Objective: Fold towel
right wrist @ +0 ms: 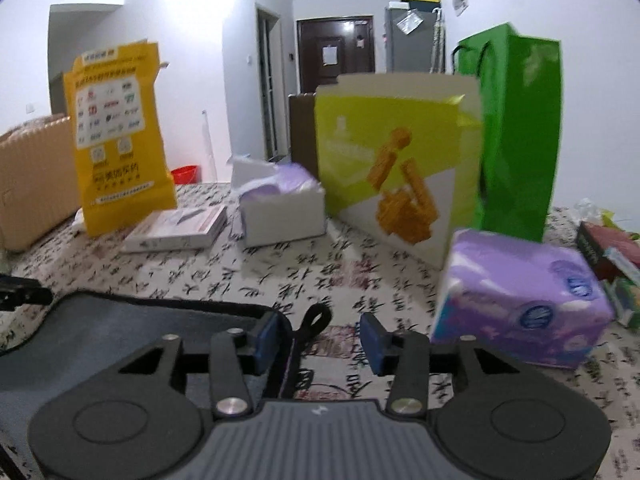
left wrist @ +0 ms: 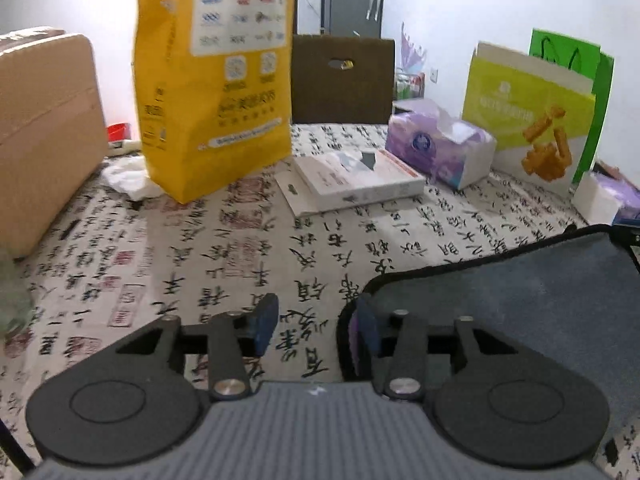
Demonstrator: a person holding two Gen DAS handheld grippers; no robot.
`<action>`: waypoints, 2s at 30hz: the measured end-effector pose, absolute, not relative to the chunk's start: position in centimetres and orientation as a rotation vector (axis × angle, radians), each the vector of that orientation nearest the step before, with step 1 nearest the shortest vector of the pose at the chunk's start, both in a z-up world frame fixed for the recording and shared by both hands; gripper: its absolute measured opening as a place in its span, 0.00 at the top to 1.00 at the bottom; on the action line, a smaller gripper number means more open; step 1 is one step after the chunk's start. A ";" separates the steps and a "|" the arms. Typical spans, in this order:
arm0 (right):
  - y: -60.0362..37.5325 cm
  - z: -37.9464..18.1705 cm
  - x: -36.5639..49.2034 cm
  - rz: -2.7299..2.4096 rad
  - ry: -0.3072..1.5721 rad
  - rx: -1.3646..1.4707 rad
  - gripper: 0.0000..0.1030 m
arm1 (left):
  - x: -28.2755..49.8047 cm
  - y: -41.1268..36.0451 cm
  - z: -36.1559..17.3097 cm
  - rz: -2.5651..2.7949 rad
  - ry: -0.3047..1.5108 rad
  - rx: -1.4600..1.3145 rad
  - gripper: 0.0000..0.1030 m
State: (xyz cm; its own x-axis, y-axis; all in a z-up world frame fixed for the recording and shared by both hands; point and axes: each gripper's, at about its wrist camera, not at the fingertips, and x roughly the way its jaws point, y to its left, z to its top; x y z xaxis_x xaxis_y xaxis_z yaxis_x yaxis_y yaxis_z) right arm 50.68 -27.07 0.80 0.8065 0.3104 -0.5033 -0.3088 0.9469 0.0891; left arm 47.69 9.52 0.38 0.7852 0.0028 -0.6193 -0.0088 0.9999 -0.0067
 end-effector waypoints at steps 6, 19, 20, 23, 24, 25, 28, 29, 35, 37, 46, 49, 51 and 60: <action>-28.4 2.3 49.3 0.350 0.522 0.088 0.30 | 44.7 9.4 1.7 -0.004 0.652 -0.014 0.50; -28.8 5.9 42.1 0.329 0.499 0.101 0.26 | 37.1 8.1 4.6 -0.033 0.601 -0.018 0.32; -28.9 6.1 41.3 0.328 0.496 0.097 0.26 | 36.5 8.0 4.8 -0.037 0.599 -0.014 0.32; -28.9 6.3 39.3 0.333 0.498 0.087 0.26 | 34.6 7.6 5.0 -0.043 0.590 -0.012 0.29; -28.8 6.3 38.6 0.335 0.498 0.085 0.26 | 34.0 7.5 5.1 -0.045 0.588 -0.012 0.29; -28.8 6.4 37.9 0.337 0.497 0.081 0.26 | 33.4 7.3 5.2 -0.046 0.585 -0.010 0.29; -28.5 6.5 35.8 0.338 0.491 0.064 0.25 | 31.7 7.0 5.4 -0.048 0.572 -0.008 0.27; -28.5 6.5 35.1 0.338 0.488 0.063 0.23 | 31.1 7.0 5.5 -0.049 0.566 -0.008 0.26; -27.7 6.9 30.7 0.350 0.461 0.024 0.19 | 27.1 6.4 5.5 -0.060 0.540 0.001 0.24; -27.5 7.0 29.3 0.357 0.449 0.017 0.17 | 25.9 6.1 5.5 -0.067 0.533 0.005 0.24; -27.4 6.7 24.2 0.371 0.427 0.022 0.15 | 21.5 5.2 4.9 -0.082 0.510 0.008 0.20; -27.7 6.1 23.2 0.366 0.434 0.033 0.15 | 20.2 4.8 4.4 -0.071 0.506 0.014 0.20; -27.9 5.7 22.6 0.363 0.437 0.037 0.15 | 19.5 4.7 4.2 -0.073 0.504 0.017 0.20; -27.9 5.2 19.6 0.370 0.426 0.039 0.15 | 15.9 4.0 4.5 -0.066 0.459 0.011 0.19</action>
